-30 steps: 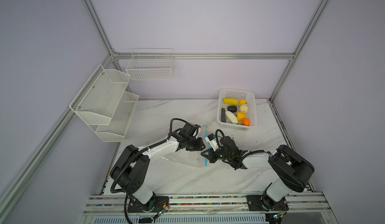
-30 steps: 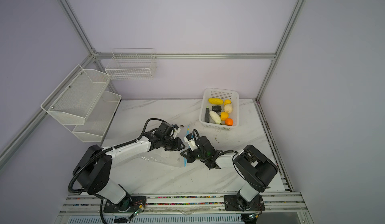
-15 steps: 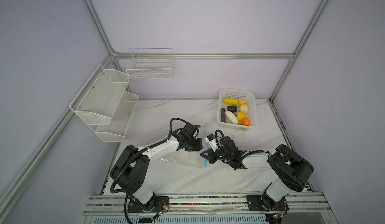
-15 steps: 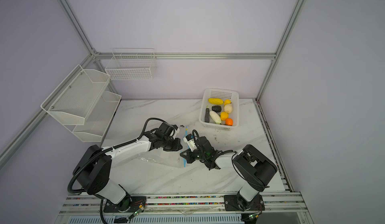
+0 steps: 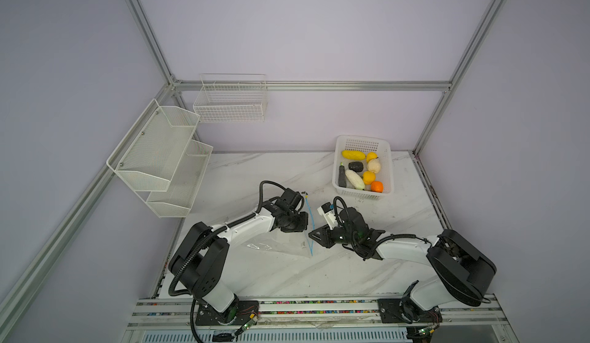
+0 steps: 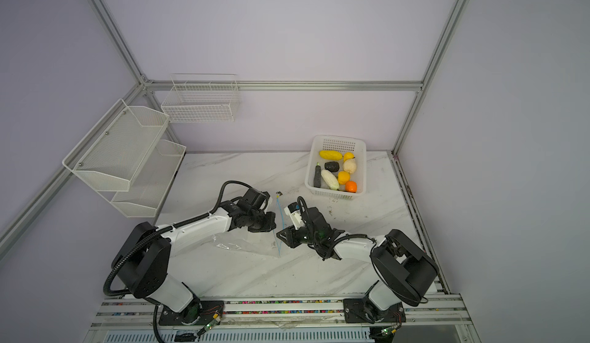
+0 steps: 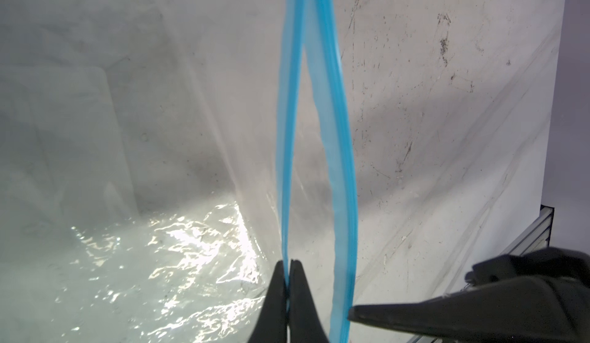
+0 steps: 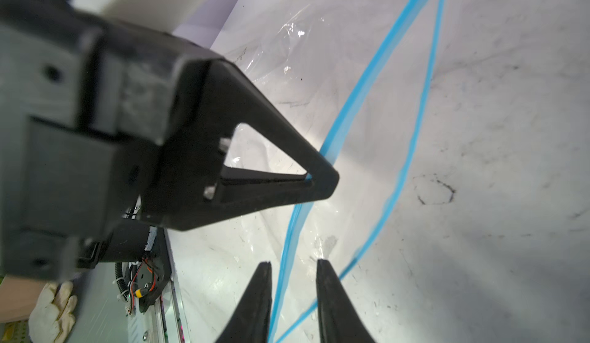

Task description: Place the food in the zip-top bag and seal the zipper

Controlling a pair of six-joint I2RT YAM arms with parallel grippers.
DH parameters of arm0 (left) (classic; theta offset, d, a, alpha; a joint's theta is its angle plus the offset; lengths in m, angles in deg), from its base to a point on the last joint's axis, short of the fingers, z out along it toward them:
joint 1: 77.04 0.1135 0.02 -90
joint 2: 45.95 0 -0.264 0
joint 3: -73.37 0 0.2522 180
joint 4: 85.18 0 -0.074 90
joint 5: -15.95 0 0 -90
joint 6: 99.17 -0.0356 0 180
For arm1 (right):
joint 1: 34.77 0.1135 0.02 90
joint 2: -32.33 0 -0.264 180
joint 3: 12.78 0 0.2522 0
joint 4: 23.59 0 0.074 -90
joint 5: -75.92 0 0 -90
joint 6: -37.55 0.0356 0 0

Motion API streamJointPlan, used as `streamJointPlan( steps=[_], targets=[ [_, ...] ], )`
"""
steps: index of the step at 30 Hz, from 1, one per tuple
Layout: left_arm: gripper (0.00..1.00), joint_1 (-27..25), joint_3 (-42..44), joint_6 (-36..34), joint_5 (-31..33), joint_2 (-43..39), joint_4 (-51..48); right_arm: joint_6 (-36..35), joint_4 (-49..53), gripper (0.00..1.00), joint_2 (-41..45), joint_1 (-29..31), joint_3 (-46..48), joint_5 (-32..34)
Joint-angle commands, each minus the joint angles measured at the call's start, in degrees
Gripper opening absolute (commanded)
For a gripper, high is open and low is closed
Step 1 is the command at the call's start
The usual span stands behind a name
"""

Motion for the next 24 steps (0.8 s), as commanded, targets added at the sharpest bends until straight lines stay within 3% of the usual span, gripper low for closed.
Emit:
streamJointPlan(
  steps=[1, 5, 9, 15, 24],
  targets=[
    [0.0, 0.0, -5.3, 1.3, 1.1, -2.5, -0.8, 2.8, 5.8, 0.3, 4.1, -0.1, -2.4, 5.7],
    [0.0, 0.0, -5.6, 2.0, 1.3, -3.0, -1.4, 3.6, 8.8, 0.4, 5.1, -1.3, -4.3, 10.7],
    [0.0, 0.0, -5.7, 2.4, 1.5, -3.8, -2.2, 4.5, 11.5, 0.46, 0.6, -1.4, -8.1, 11.3],
    [0.0, -0.1, -5.9, 2.6, 1.8, -4.9, -2.9, 4.4, 15.3, 0.44, -9.0, -1.4, -13.6, 8.5],
    [0.0, -1.0, -9.1, 1.2, 3.3, -5.7, -8.0, 3.9, 14.0, 0.4, -12.5, -1.4, -14.7, 8.2]
  ],
)
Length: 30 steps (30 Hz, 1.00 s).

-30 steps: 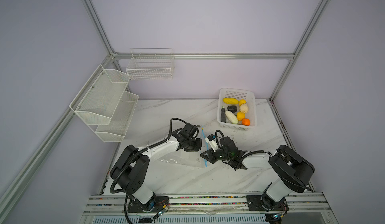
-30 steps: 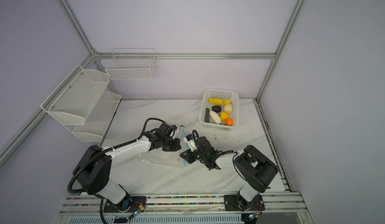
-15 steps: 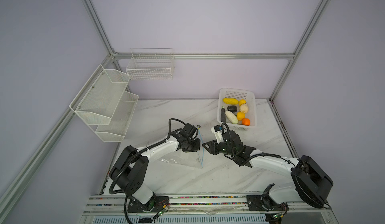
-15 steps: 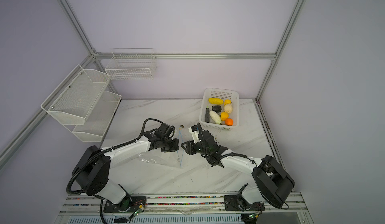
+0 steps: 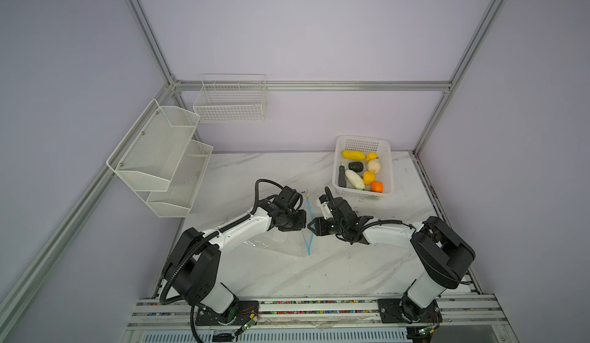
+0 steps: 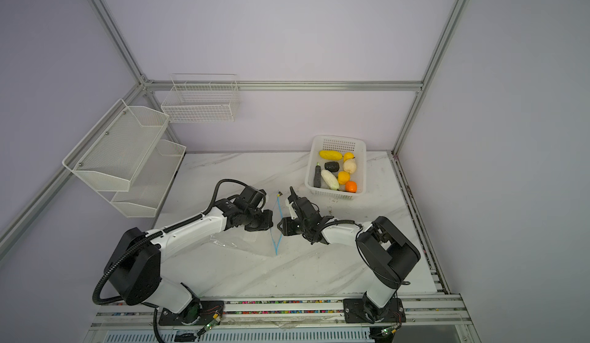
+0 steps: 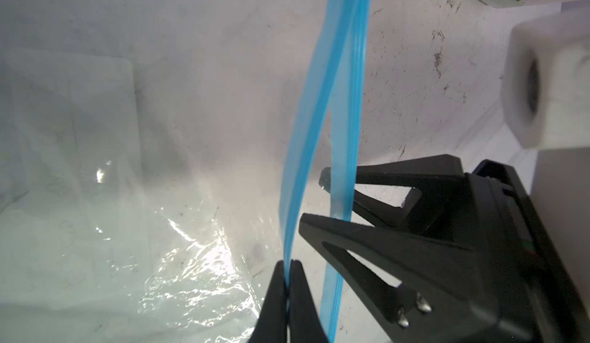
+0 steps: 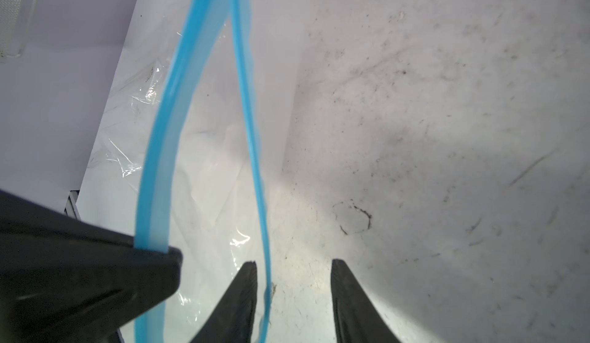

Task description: Place the food in the zip-top bag and seal the zipper

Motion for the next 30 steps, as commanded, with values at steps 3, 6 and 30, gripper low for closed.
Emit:
streamJointPlan(
  steps=[3, 6, 30],
  targets=[
    [0.0, -1.1, -8.7, -1.4, 2.0, -3.1, -5.8, -0.2, 0.3, 0.39, -3.0, -0.1, -2.6, -0.5],
    [0.0, -1.6, -10.2, -1.7, 3.0, -4.3, -8.5, -0.5, -0.1, 0.39, -4.7, -0.1, -3.7, -0.5],
    [0.0, -2.8, -7.5, 1.6, 6.4, -4.3, -7.8, -3.5, -2.6, 0.4, -8.6, -0.6, -7.2, -4.9]
  ],
)
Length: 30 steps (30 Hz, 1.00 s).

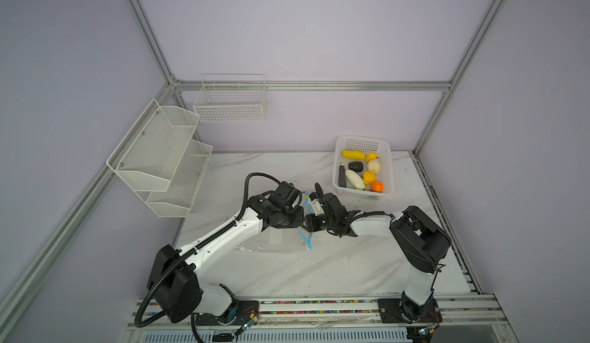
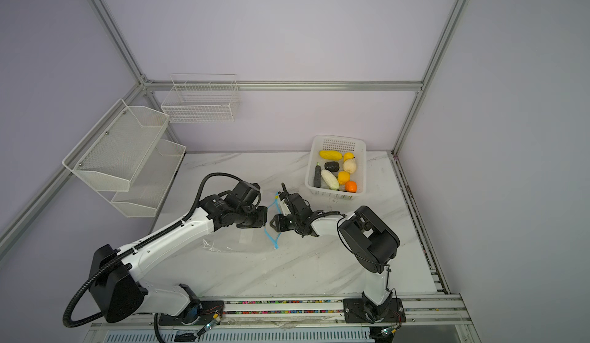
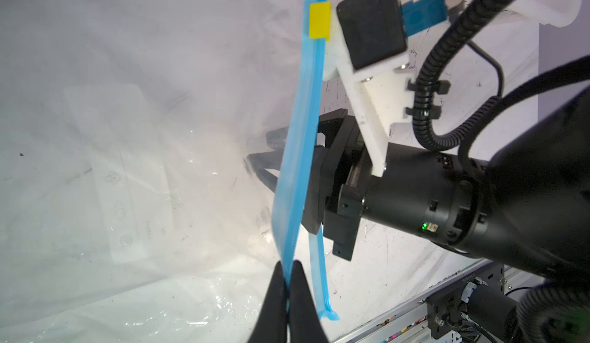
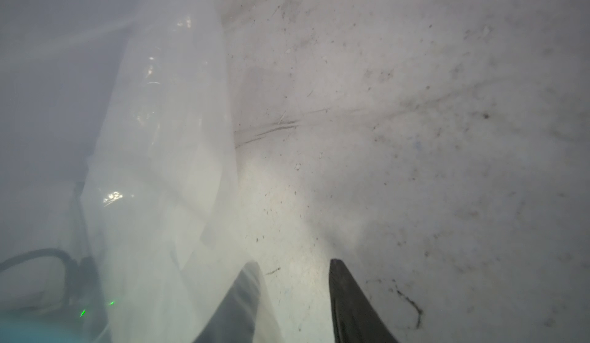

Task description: Place the food in the zip-top bag and seal the zipper

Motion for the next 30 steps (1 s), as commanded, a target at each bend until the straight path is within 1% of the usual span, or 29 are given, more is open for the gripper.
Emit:
streamJointPlan(
  steps=[1, 8, 14, 19, 22, 25, 30],
  targets=[
    [0.0, -0.2, -1.5, 0.8, -0.5, 2.9, 4.1, -1.0, -0.5, 0.41, 2.1, -0.5, 0.9, -0.4],
    [0.0, -0.1, -3.2, 0.5, -2.4, 8.2, 7.0, -0.8, 1.0, 0.45, 7.1, -1.1, 4.4, 0.9],
    [0.0, 0.2, -3.3, 0.2, -2.8, 9.4, 8.0, -1.2, 4.1, 0.49, 12.3, -2.3, 7.0, 2.2],
    [0.0, 0.4, -3.2, 0.2, -3.0, 9.6, 8.3, -1.8, 10.0, 0.51, 17.7, -3.5, 6.7, 3.6],
    [0.0, 0.5, -3.1, 0.0, -3.2, 9.5, 8.4, -2.9, 14.7, 0.51, 21.3, -6.2, 4.7, 5.0],
    [0.0, 0.5, -3.1, -0.2, -3.4, 9.3, 8.6, -4.8, 19.6, 0.5, 22.8, -9.9, 0.3, 7.4],
    [0.0, 0.6, -2.7, -0.4, -3.6, 9.0, 8.9, -7.4, 24.7, 0.5, 19.2, -14.7, -9.3, 14.4]
  ],
)
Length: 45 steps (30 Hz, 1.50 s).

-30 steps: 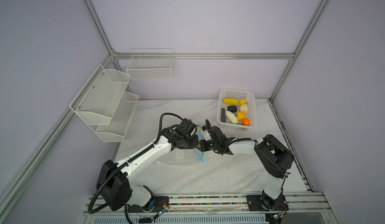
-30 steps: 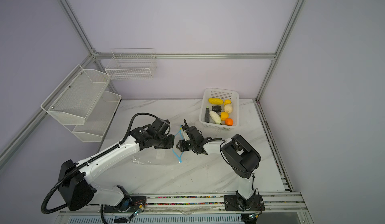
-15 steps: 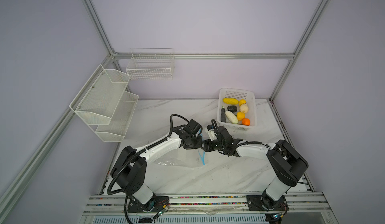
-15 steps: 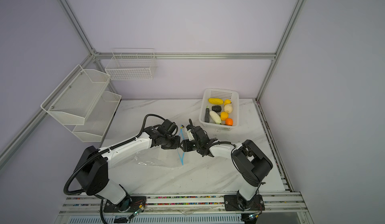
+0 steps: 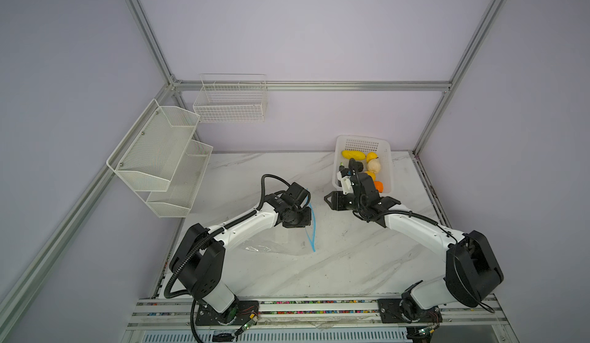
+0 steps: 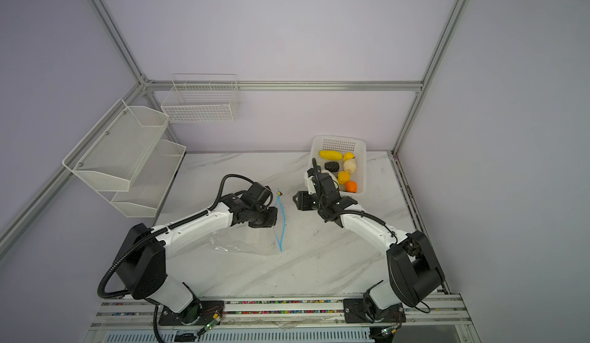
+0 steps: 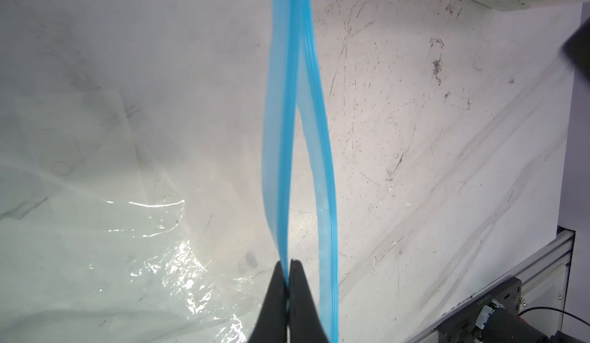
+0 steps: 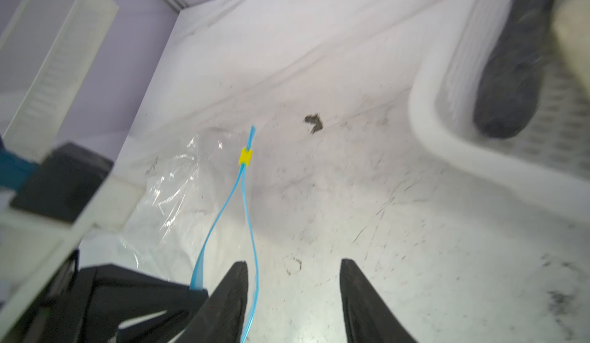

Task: Place the food in the zip-top bag and seal the zipper
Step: 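Release the zipper and reach the right gripper into the food basket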

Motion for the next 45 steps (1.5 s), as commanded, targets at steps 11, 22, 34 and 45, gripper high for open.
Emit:
streamJointPlan(
  steps=[11, 22, 34, 45],
  targets=[
    [0.0, 0.4, -2.3, -0.6, -2.3, -0.4, 1.9, -7.9, 10.0, 0.5, -19.5, -12.6, -22.3, 20.7],
    [0.0, 0.4, -2.6, -0.9, -2.7, -0.2, 1.9, -12.4, 15.1, 0.54, -29.0, -18.9, -32.4, 27.4],
    [0.0, 0.3, -3.2, -0.6, -3.0, 0.4, 1.8, -14.2, 19.2, 0.61, -36.5, -21.7, -38.5, 23.4],
    [0.0, 0.4, -3.3, -0.3, -3.6, 0.7, 1.9, -14.6, 19.6, 0.71, -38.9, -21.7, -39.7, 21.4]
  ],
)
